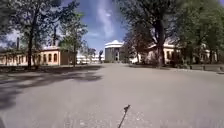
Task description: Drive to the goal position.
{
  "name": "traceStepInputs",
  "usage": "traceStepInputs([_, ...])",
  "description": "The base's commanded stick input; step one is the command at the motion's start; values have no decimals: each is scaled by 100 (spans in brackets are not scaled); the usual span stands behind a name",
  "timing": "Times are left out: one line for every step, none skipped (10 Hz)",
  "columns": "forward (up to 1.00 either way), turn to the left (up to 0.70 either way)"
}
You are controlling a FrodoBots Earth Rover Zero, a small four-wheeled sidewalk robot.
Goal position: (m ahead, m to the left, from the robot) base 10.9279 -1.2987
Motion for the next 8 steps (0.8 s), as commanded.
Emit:
traceStepInputs([70,6])
traceStepInputs([70,6])
traceStepInputs([70,6])
traceStepInputs([70,6])
traceStepInputs([70,6])
traceStepInputs([70,6])
traceStepInputs([70,6])
traceStepInputs([70,6])
